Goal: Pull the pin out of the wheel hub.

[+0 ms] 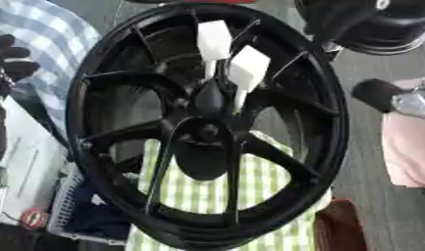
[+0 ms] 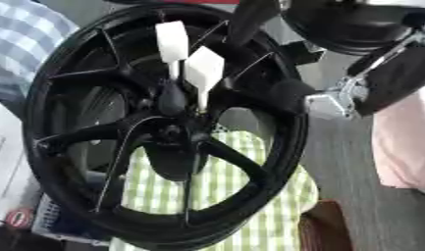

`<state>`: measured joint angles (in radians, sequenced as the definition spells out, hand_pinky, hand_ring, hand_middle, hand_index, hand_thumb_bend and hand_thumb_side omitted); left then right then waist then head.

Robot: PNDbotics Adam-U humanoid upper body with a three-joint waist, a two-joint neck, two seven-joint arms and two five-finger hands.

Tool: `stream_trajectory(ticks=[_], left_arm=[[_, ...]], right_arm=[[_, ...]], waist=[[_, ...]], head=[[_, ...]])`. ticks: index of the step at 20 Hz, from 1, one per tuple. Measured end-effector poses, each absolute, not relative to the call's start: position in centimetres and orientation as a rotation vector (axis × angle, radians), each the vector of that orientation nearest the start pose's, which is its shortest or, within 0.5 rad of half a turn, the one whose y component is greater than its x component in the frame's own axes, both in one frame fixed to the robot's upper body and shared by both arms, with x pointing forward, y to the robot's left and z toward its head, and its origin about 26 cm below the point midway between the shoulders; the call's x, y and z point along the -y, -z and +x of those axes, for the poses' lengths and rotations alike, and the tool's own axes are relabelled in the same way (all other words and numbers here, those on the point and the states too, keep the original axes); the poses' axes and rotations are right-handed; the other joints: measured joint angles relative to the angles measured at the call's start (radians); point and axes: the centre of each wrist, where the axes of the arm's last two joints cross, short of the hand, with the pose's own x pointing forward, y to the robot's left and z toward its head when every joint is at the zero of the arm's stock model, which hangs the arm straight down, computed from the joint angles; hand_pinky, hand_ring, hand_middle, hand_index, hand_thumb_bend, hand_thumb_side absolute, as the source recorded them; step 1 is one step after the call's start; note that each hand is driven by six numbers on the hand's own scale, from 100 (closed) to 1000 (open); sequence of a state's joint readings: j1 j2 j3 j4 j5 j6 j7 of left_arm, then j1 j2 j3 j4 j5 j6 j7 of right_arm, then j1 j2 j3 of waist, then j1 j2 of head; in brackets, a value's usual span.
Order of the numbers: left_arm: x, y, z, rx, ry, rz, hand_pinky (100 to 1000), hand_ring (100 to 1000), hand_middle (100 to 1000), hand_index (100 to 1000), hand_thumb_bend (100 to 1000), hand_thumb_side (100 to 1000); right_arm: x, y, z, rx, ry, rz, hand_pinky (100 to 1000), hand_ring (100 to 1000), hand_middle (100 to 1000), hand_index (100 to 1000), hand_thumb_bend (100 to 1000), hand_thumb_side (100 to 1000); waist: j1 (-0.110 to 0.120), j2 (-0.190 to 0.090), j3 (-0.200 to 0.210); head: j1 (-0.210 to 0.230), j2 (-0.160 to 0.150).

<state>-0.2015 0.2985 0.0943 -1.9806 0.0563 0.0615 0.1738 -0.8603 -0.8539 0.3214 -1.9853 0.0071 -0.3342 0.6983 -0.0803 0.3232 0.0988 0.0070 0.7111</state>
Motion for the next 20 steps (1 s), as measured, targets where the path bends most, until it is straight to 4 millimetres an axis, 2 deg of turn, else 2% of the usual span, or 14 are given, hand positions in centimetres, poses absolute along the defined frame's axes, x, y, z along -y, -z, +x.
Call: stream_trajectory(ticks=[7, 12, 20], left_arm=[[-28.9, -17.4, 29.1, 2.134, 0.043, 0.288, 802, 647, 644, 795, 100, 736], [-28.7, -17.4, 29.2, 2.134, 0.051, 0.281, 802, 647, 644, 795, 100, 737], [-28.6, -17.7, 29.3, 2.144, 0.055, 0.278, 803, 647, 644, 795, 100, 740]], right_arm=[[20.9, -36.5, 29.4, -2.094, 2.419, 0.282, 888, 852, 771, 815, 264, 350], [20.4, -36.5, 30.4, -2.091, 2.449, 0.320, 881, 845, 764, 813, 269, 340], [20.3, -36.7, 32.1, -2.137, 2.424, 0.429, 864, 807, 770, 817, 326, 253]], waist=[[-0.014, 0.015, 0.016], [-0.022, 0.026, 0.027], [-0.032, 0.044, 0.040]], head=[[-0.020, -0.001], [-0.033, -0.002], [-0.051, -0.019]])
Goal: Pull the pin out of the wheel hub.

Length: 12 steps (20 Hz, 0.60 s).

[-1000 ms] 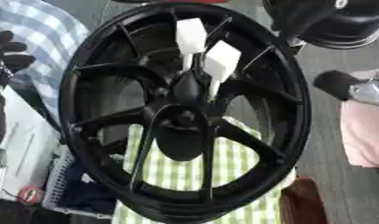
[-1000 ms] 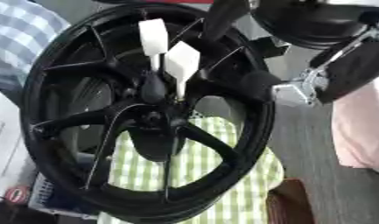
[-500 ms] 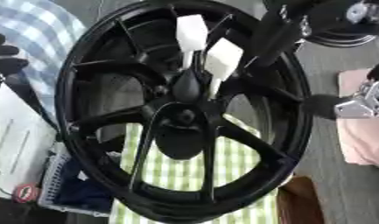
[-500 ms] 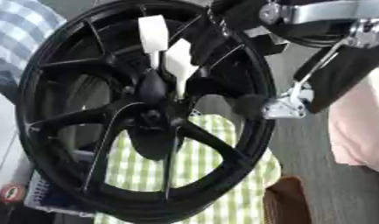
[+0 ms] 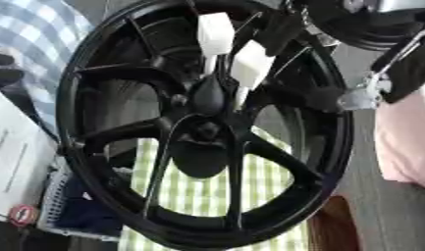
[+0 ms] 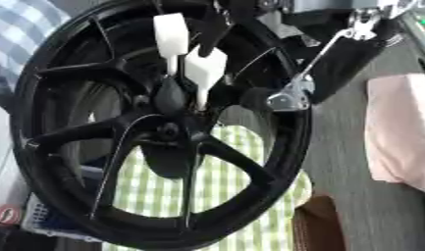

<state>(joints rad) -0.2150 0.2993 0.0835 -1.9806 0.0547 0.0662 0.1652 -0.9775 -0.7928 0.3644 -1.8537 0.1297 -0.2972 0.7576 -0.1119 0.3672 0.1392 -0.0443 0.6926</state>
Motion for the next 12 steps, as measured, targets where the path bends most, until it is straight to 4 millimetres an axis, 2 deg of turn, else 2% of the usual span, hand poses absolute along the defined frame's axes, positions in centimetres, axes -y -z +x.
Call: stream_trajectory(ticks=[9, 12], left_arm=[[-28.6, -17.8, 29.4, 2.147, 0.057, 0.279, 804, 647, 645, 794, 100, 745], [-28.6, -17.8, 29.4, 2.149, 0.058, 0.279, 805, 647, 645, 794, 100, 745]], right_arm=[[20.4, -36.6, 33.2, -2.140, 2.418, 0.472, 855, 795, 777, 820, 326, 254], [20.3, -36.8, 33.5, -2.144, 2.417, 0.490, 858, 801, 777, 821, 322, 255]], waist=[[-0.003, 0.005, 0.006], [-0.015, 0.026, 0.021]], head=[[-0.009, -0.002], [-0.012, -0.009]])
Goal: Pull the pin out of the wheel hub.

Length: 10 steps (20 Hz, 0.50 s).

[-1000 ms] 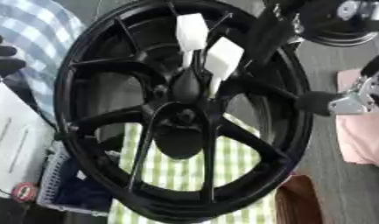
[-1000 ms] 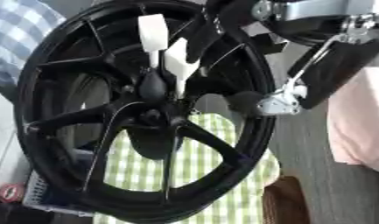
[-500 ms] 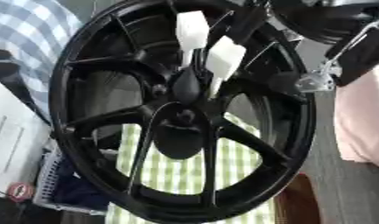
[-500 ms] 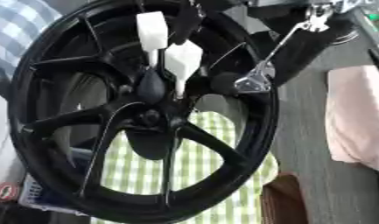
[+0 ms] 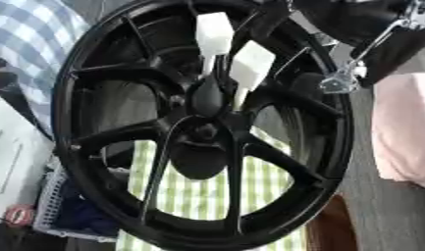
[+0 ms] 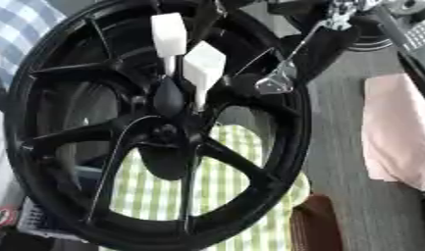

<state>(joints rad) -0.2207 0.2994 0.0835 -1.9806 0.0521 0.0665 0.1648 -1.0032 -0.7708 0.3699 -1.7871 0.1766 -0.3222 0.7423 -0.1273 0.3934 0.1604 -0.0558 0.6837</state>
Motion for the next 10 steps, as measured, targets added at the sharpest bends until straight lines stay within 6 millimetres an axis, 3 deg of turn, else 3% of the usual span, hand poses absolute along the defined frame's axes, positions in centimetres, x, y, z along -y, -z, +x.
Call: stream_trajectory(ticks=[10], left_arm=[[-28.5, -18.0, 29.5, 2.157, 0.059, 0.279, 806, 646, 645, 794, 100, 746]], right_arm=[[20.1, -36.5, 35.0, -2.168, 2.414, 0.537, 859, 813, 779, 823, 316, 232]], waist=[[-0.004, 0.012, 0.015]], head=[[-0.017, -0.010]])
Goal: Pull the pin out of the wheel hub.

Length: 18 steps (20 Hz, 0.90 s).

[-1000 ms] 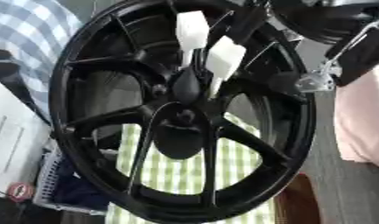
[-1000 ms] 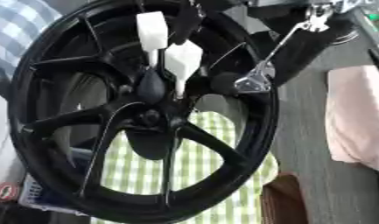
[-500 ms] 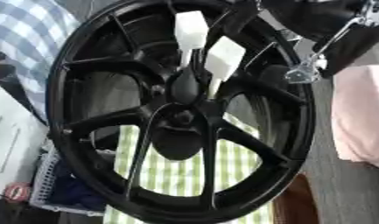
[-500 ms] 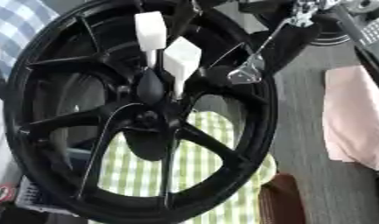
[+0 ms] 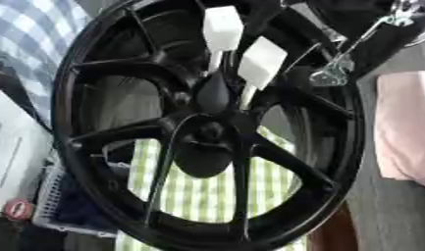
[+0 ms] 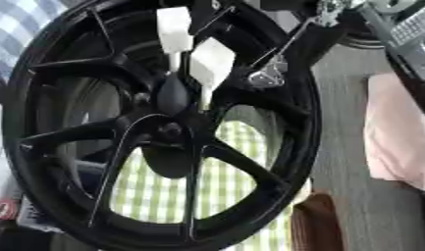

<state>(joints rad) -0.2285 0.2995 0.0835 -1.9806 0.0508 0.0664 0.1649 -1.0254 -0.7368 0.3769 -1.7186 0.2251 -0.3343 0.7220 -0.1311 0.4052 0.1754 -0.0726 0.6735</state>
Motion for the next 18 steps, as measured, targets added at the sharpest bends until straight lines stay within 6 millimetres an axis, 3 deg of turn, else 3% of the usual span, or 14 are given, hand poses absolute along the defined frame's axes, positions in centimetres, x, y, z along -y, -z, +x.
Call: stream_trajectory(ticks=[18], left_arm=[[-28.47, -18.06, 29.47, 2.157, 0.058, 0.278, 808, 645, 642, 791, 100, 748]], right_arm=[[20.08, -35.66, 36.07, -2.096, 2.470, 0.556, 857, 807, 751, 799, 340, 215]], waist=[[-0.004, 0.001, 0.011]], head=[[-0.013, -0.008]])
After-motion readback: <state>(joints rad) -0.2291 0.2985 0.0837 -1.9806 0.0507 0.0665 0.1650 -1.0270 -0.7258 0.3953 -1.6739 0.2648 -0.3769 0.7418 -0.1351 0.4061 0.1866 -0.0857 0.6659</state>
